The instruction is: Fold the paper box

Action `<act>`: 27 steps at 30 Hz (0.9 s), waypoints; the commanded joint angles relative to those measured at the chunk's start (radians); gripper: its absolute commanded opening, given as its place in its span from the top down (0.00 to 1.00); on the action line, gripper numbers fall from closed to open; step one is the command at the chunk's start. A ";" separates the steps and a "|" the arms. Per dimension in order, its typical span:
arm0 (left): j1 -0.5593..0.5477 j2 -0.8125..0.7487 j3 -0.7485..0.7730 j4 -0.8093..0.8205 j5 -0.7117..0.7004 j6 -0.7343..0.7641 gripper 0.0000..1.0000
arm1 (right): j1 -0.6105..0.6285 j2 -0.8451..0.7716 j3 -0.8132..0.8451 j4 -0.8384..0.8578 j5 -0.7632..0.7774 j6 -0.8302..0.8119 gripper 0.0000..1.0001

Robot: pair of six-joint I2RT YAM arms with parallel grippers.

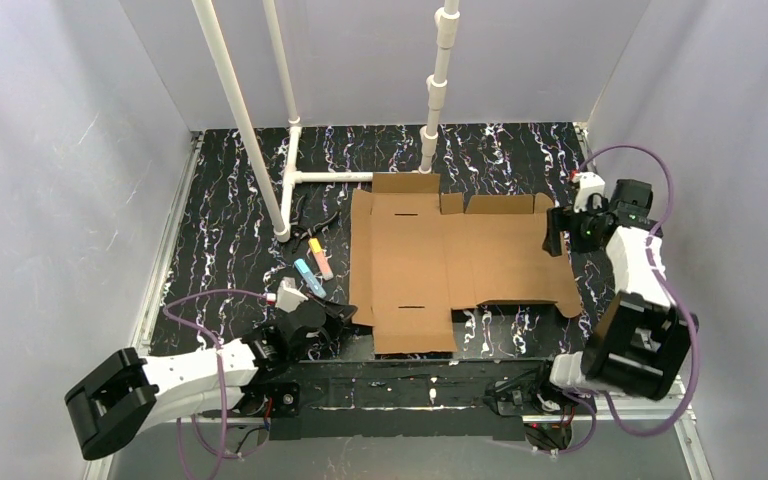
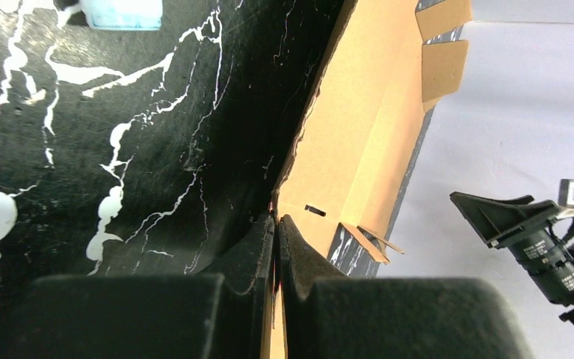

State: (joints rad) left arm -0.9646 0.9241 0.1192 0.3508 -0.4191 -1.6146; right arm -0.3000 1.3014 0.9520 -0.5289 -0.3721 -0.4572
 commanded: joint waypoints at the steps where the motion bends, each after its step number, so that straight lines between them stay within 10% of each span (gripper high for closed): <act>1: -0.004 -0.057 0.011 -0.103 -0.076 0.084 1.00 | -0.060 0.149 0.104 -0.046 0.045 -0.077 0.00; 9: -0.005 -0.149 0.016 -0.186 -0.082 0.193 1.00 | -0.032 0.398 0.322 -0.412 -0.230 -0.277 0.00; 22: -0.004 -0.288 0.123 -0.444 -0.122 0.303 1.00 | 0.273 -0.070 0.020 -0.620 -0.237 -0.879 0.00; 27: -0.005 -0.241 0.144 -0.393 -0.060 0.331 1.00 | 0.423 -0.071 -0.067 -0.495 -0.059 -0.808 0.11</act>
State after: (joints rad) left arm -0.9646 0.6537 0.2146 -0.0341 -0.4828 -1.3350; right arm 0.0353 1.2171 0.9463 -1.0817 -0.5701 -1.2346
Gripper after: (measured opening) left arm 0.014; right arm 0.927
